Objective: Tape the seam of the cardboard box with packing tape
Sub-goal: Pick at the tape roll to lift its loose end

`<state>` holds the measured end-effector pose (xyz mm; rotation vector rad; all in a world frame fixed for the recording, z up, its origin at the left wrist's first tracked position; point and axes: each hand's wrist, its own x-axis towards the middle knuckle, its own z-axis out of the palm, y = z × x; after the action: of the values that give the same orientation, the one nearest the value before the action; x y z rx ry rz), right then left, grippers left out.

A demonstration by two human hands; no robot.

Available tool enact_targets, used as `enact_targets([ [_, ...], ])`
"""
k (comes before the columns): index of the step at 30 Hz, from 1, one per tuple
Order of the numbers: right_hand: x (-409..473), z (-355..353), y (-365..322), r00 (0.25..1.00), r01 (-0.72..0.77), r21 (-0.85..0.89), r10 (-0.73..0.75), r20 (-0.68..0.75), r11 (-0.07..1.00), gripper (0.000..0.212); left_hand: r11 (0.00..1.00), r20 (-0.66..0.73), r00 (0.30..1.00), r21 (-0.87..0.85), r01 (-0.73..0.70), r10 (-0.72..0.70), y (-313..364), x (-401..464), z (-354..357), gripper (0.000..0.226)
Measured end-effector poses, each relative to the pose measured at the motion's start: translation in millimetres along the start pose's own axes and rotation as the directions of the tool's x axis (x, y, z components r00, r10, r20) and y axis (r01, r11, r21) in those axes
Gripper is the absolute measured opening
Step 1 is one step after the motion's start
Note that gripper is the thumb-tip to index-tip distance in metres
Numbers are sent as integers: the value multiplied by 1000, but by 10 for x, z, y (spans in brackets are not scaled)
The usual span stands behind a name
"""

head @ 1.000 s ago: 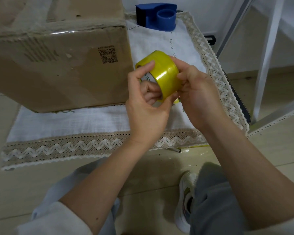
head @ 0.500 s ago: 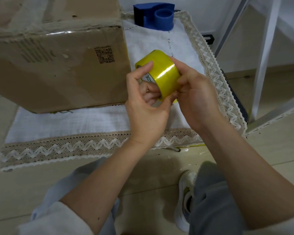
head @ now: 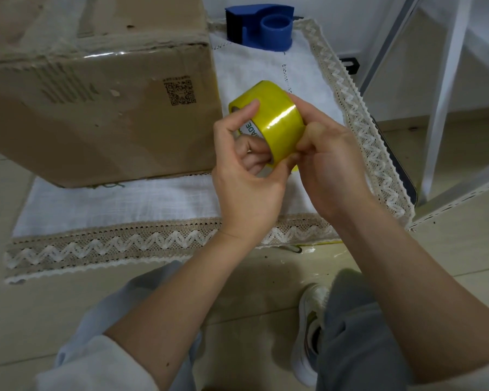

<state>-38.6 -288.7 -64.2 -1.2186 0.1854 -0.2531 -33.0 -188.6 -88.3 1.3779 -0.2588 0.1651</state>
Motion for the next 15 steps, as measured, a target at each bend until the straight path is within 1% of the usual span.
enact_targets([
  [3, 5, 9, -18, 1000, -20, -5, 20, 4, 1000, 45, 1000, 1, 1000, -5, 14, -14, 13, -1, 1, 78],
  [6, -10, 18, -4, 1000, 19, -6, -19, -6, 1000, 41, 999, -4, 999, -3, 32, -32, 18, -5, 3, 78],
  [9, -2, 31, 5, 999, 33, 17, -33, -18, 999, 42, 999, -10, 999, 5, 36, -36, 25, 0, 7, 78],
  [15, -7, 45, 13, 998, 36, 0, -36, -46, 999, 48, 1000, -4, 1000, 1, 31, -31, 12, -4, 9, 78],
])
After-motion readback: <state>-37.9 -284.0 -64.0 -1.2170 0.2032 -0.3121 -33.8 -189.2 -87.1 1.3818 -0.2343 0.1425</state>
